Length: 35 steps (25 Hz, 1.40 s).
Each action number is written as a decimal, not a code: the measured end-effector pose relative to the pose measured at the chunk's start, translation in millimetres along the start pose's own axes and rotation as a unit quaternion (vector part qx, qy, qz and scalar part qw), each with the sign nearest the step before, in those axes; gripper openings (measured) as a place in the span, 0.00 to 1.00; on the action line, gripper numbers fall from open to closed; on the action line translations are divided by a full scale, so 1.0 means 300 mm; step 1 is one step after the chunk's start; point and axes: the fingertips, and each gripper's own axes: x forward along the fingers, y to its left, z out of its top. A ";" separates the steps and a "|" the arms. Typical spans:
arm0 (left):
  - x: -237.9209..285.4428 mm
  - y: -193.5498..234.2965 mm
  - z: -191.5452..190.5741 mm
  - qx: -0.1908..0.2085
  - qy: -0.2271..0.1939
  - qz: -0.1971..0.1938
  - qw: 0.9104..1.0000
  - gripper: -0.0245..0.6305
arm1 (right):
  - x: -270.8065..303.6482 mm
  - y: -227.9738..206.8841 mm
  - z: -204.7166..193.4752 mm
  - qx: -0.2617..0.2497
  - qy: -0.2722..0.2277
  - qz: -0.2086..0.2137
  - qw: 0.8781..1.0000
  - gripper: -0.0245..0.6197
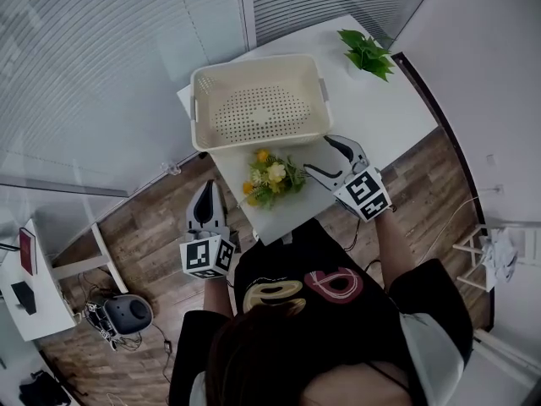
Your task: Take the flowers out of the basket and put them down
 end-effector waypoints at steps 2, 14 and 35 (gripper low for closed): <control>-0.006 -0.014 -0.006 -0.003 0.000 -0.002 1.000 0.07 | -0.024 -0.008 0.033 0.007 -0.024 -0.021 0.999 0.54; -0.020 -0.072 0.026 0.034 -0.015 -0.014 0.999 0.07 | -0.127 -0.020 0.061 0.127 -0.123 -0.164 0.971 0.51; 0.003 -0.163 -0.005 0.037 -0.010 -0.059 0.998 0.07 | -0.109 0.061 0.035 0.103 -0.125 -0.200 0.966 0.05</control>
